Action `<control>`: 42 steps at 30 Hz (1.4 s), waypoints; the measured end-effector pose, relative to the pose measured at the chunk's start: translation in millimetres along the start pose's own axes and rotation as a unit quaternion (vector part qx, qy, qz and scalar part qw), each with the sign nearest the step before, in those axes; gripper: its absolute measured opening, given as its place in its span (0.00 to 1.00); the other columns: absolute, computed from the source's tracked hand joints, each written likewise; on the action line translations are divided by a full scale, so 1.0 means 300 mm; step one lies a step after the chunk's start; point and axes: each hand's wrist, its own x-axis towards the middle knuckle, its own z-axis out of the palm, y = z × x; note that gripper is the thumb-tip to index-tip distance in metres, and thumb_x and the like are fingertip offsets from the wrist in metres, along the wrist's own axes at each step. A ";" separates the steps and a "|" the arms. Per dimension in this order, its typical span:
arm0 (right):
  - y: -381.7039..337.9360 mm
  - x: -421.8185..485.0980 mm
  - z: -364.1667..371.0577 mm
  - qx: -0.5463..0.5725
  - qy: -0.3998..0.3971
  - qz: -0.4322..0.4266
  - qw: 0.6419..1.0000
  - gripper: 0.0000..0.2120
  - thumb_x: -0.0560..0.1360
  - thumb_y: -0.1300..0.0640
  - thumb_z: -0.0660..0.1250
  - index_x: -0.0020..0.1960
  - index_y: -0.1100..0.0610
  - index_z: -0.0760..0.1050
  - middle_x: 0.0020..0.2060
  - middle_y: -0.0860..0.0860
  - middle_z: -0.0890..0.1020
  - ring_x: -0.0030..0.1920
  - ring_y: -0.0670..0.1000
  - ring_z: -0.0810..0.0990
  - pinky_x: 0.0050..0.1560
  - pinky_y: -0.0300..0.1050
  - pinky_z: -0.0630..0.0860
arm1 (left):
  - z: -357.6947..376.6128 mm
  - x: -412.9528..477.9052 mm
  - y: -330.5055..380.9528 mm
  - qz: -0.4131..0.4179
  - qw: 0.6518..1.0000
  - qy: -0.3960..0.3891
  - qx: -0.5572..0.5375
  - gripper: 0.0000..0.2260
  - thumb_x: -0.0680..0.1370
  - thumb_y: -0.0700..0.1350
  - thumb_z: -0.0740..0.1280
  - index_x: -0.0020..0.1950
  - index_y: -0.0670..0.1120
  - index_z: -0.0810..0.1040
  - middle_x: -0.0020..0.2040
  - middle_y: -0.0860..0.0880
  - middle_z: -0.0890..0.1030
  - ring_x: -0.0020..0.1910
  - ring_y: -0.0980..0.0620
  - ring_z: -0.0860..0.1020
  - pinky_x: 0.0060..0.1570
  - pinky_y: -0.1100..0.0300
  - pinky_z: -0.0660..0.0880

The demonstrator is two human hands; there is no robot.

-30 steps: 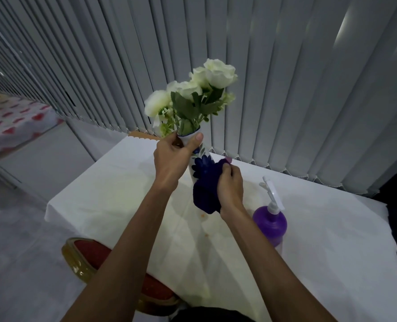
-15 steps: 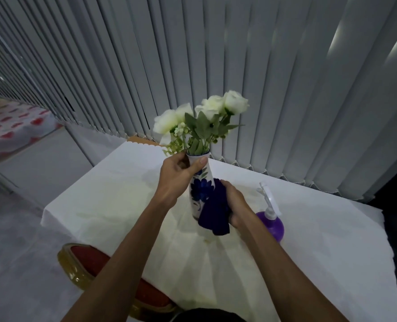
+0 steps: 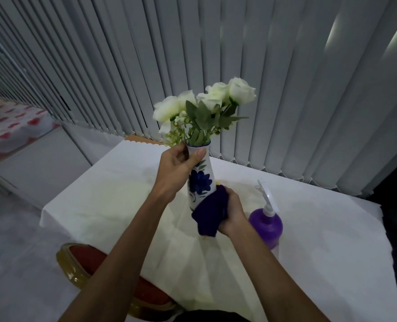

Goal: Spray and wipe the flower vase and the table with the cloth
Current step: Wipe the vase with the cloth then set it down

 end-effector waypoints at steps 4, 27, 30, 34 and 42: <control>-0.009 0.000 0.045 0.016 0.049 -0.024 0.998 0.22 0.79 0.48 0.68 0.67 0.59 0.82 0.56 0.59 0.84 0.52 0.61 0.82 0.59 0.55 0.77 | -0.008 0.001 -0.010 -0.008 1.000 0.021 0.022 0.23 0.75 0.50 0.74 0.68 0.46 0.76 0.62 0.53 0.83 0.62 0.55 0.81 0.61 0.58 0.78; -0.056 -0.039 0.170 -0.316 0.104 -0.225 0.916 0.20 0.86 0.43 0.58 0.64 0.54 0.81 0.58 0.55 0.85 0.58 0.58 0.82 0.64 0.59 0.80 | 0.011 -0.036 -0.059 -0.040 0.990 0.135 -0.005 0.09 0.74 0.49 0.76 0.52 0.48 0.83 0.45 0.49 0.88 0.46 0.48 0.86 0.47 0.52 0.84; -0.048 -0.056 0.228 -0.318 0.058 -0.330 0.887 0.17 0.84 0.45 0.59 0.68 0.46 0.79 0.63 0.46 0.84 0.61 0.50 0.82 0.64 0.53 0.79 | 0.011 -0.046 -0.064 -0.027 0.994 0.103 0.009 0.11 0.75 0.49 0.75 0.56 0.47 0.83 0.49 0.50 0.88 0.49 0.51 0.86 0.51 0.55 0.83; -0.028 -0.058 0.158 -0.298 0.072 -0.286 0.908 0.18 0.83 0.38 0.59 0.66 0.42 0.79 0.62 0.46 0.85 0.55 0.48 0.83 0.57 0.49 0.81 | -0.005 -0.027 -0.034 -0.020 0.996 0.083 -0.029 0.09 0.77 0.45 0.73 0.56 0.47 0.83 0.49 0.54 0.88 0.49 0.55 0.86 0.44 0.64 0.81; -0.028 -0.010 0.085 -0.062 0.070 -0.054 0.994 0.20 0.79 0.52 0.69 0.67 0.62 0.81 0.60 0.65 0.85 0.54 0.65 0.82 0.67 0.72 0.74 | -0.001 0.002 -0.016 -0.024 0.997 0.070 0.025 0.10 0.79 0.52 0.68 0.56 0.50 0.82 0.52 0.51 0.87 0.52 0.50 0.85 0.55 0.49 0.82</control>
